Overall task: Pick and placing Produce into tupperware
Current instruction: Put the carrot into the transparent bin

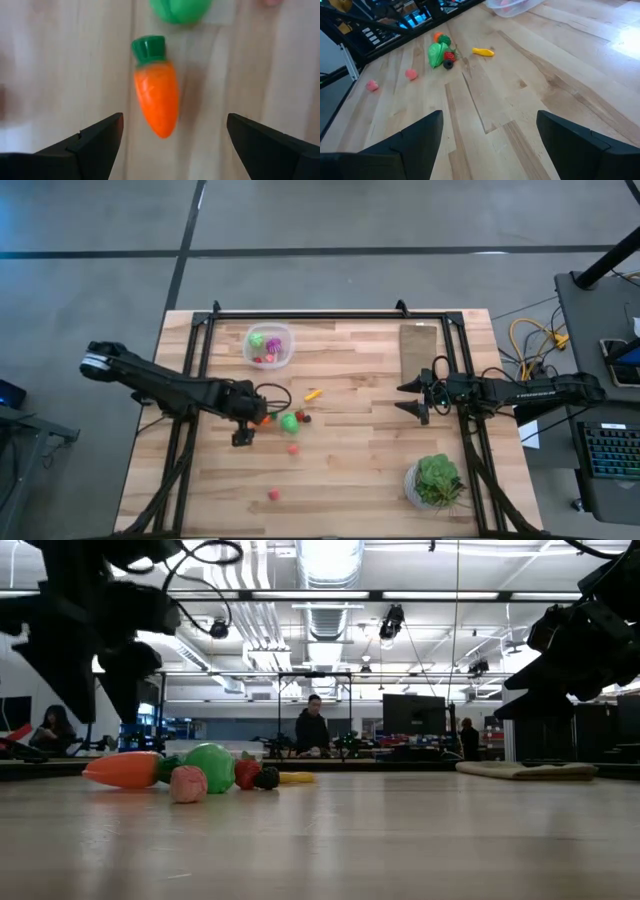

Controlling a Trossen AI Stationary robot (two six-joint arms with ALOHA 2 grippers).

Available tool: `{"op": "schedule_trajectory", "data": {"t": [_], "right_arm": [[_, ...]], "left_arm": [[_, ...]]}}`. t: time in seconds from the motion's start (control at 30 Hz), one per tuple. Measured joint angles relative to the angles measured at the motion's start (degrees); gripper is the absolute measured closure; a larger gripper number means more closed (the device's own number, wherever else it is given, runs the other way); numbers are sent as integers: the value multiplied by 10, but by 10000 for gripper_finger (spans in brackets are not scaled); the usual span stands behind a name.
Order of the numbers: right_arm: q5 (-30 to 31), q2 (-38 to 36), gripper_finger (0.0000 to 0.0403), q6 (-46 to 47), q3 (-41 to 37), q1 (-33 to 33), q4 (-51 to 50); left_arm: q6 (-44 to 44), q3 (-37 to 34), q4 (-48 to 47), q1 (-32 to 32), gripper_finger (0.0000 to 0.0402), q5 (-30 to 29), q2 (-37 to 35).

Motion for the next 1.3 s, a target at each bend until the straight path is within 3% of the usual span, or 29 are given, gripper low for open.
{"op": "schedule_trajectory", "data": {"t": [0.17, 0.57, 1.0, 1.3], "right_arm": [[0, 0, 90, 0, 0, 0, 0], [0, 0, 90, 0, 0, 0, 0], [0, 0, 90, 0, 0, 0, 0], [0, 0, 90, 0, 0, 0, 0]], "left_arm": [[6, 0, 21, 0, 61, -32, 44], [-13, 0, 72, 0, 66, -20, 126], [-24, 1, 90, 0, 195, -27, 146], [-23, 4, 96, 3, 229, -27, 148]]}}
